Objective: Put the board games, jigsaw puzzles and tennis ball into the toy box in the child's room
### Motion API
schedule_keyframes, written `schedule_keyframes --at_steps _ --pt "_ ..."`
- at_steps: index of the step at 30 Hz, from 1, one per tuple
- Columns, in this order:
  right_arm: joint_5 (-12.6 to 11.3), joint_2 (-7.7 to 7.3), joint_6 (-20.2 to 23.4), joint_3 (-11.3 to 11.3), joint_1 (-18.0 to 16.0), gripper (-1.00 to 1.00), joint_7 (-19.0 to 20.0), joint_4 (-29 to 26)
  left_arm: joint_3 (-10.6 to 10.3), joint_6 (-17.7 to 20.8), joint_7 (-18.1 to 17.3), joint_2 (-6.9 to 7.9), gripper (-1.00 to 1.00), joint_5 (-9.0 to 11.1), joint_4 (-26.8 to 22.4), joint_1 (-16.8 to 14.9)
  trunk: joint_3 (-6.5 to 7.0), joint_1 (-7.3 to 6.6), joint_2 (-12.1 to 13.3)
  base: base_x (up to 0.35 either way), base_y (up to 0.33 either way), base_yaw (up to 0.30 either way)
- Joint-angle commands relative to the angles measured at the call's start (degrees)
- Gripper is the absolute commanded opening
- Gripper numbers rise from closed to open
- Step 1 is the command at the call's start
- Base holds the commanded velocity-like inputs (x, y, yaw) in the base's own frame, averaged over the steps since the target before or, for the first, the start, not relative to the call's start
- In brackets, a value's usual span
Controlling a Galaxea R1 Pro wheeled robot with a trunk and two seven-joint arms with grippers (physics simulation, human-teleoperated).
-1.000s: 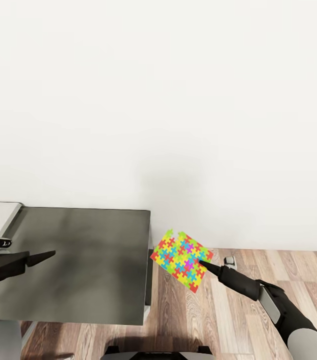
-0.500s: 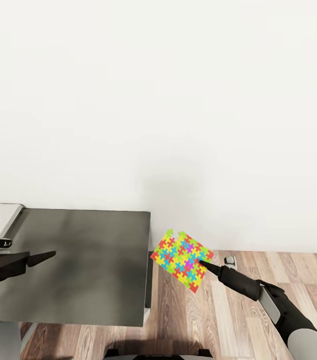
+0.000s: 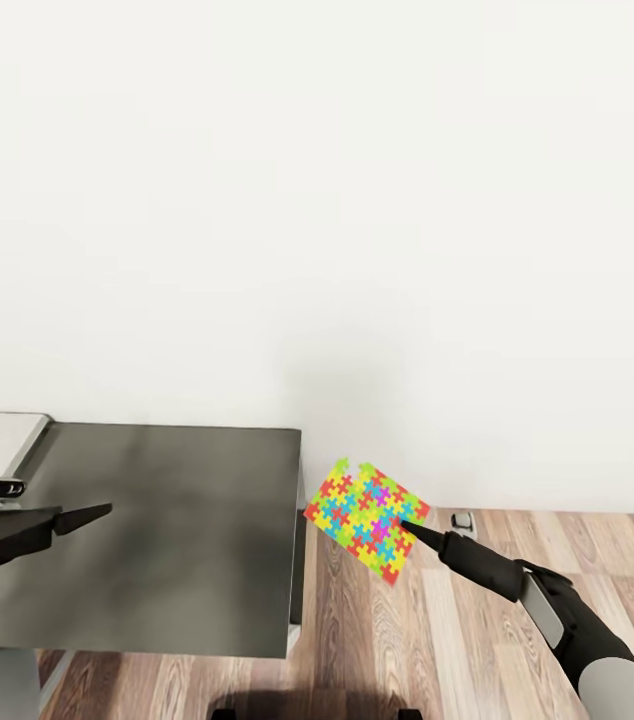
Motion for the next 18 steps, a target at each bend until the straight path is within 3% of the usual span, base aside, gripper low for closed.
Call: schedule_keyframes --at_steps 1,5,7,18 --pt "-0.21 0.01 -0.34 -0.01 0.01 -1.00 -0.02 0.03 -0.03 -0.16 -0.20 0.11 1.00 -1.21 0.05 0.11 0.02 0.03 -0.09 0.000 0.000 0.000" --pt "-0.21 0.01 -2.32 -0.01 0.00 -1.00 -0.41 0.06 0.23 -1.36 -0.20 0.22 1.00 -5.91 0.63 0.41 0.40 0.03 -0.09 0.000 0.000 0.000" --pt "-0.21 -0.02 -2.78 -0.01 0.01 -1.00 -0.48 0.07 0.40 -1.54 -0.20 0.25 1.00 -7.00 0.65 0.46 0.59 0.03 -0.09 0.000 0.000 0.000" --pt "-0.21 -0.01 -3.30 -0.02 0.06 -1.00 -0.60 0.07 0.63 -1.72 -0.20 0.44 1.00 -8.69 0.82 0.52 1.63 0.03 -0.09 -0.060 0.000 0.000"
